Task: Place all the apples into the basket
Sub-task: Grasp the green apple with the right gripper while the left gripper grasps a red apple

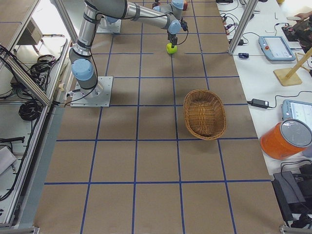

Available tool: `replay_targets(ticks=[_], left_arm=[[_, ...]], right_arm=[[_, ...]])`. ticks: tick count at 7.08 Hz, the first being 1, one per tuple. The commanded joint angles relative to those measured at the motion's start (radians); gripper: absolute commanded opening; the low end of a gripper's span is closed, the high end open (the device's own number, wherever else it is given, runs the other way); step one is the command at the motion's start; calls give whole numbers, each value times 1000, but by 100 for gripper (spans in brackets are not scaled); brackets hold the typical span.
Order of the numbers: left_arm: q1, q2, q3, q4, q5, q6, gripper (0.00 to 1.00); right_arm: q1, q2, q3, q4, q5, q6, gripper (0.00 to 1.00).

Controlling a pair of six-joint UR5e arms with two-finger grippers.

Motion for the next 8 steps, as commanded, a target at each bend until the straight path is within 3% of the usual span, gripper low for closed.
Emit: replay_targets(ticks=[1,3,5,6,7,8], left_arm=[[8,-71,-14,75,45,15,100],[11,-79,-12,115,76,15,100],[15,-79,-9,138,76,18,100],[17,-92,-9,155,75,18,100],[17,-113,-9,186,73,24,100],[17,-122,-8,192,73,24,100]], right_arm=[[0,38,-9,-6,2,-1,100],[0,46,4,-38,-9,-8,100],[-14,36,-14,-40,-10,7,10],[-21,25,-26,-39,-18,7,0],[-53,-18,-52,-23,-27,7,0],[-145,-68,-90,66,-29,2,0]])
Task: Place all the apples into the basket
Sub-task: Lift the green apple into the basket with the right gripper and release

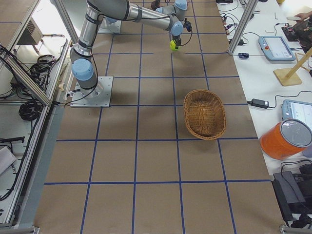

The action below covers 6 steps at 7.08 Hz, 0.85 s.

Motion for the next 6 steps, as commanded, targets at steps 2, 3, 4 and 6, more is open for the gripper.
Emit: replay_targets(ticks=[2,3,4,6], left_arm=[[0,-17,0,22,-5,7,80],[3,-11,-10,16,-5,7,80],[11,-2,-8,6,-2,5,54],[-13,15,25,-93,-4,-24,8]], right_arm=[[-309,-130,-104,194,-8,-17,0],[-414,-136,-110,204,-43,-35,0],[-533,-127,-111,196,-77,-183,0],[-776,-65,-117,146,-83,-583,0]])
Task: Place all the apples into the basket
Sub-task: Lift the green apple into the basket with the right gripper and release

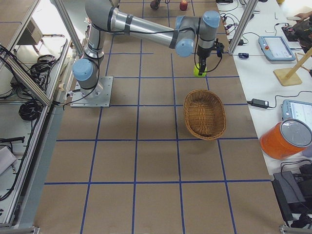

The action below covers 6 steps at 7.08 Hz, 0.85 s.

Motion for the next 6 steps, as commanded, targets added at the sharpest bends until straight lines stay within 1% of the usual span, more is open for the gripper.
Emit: replay_targets(ticks=[1,2,3,4,5,6], left_arm=[[-65,2,131,-240,-13,-149,8],[-169,13,244,-424,-78,-314,8],[-296,16,321,-500,-122,-548,8],[-431,13,375,-504,-164,-739,8],[-555,-7,411,-483,-201,-919,8],[-672,-25,437,-424,-252,-1072,8]], right_arm=[[-218,84,0,-145,-14,-348,0],[-241,113,-2,-194,-52,-409,0],[-248,148,-2,-247,-93,-414,0],[-249,184,0,-298,-120,-414,0],[-255,204,0,-300,-117,-402,29],[-263,222,0,-302,-115,-400,52]])
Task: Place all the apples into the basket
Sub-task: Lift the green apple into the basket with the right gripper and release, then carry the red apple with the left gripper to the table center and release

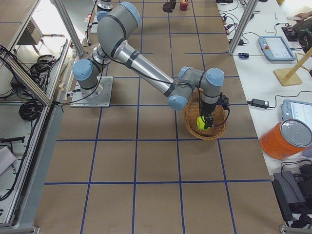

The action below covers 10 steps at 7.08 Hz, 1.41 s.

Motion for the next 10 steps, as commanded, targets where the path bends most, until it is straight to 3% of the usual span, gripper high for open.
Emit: replay_targets(ticks=[1,2,4,5,6,7,9,10], left_arm=[[-260,-49,43,113,-97,-356,8],[-371,-104,29,243,-117,-513,9],[-405,-190,26,356,-114,-539,12],[-421,-217,24,369,-116,-537,35],[-442,-237,24,367,-111,-527,92],[-442,-236,39,357,-119,-521,100],[-433,-201,46,291,-119,-514,100],[-409,-176,61,259,-119,-498,100]], right_arm=[[-12,29,-6,-6,2,4,85],[-12,23,-6,-2,5,4,100],[-3,-20,-4,18,5,4,100],[15,-63,-4,82,34,11,100],[58,-130,-4,175,78,33,100],[119,-190,-3,286,90,116,100],[255,-238,6,427,194,310,100],[311,-238,6,437,256,361,100]])
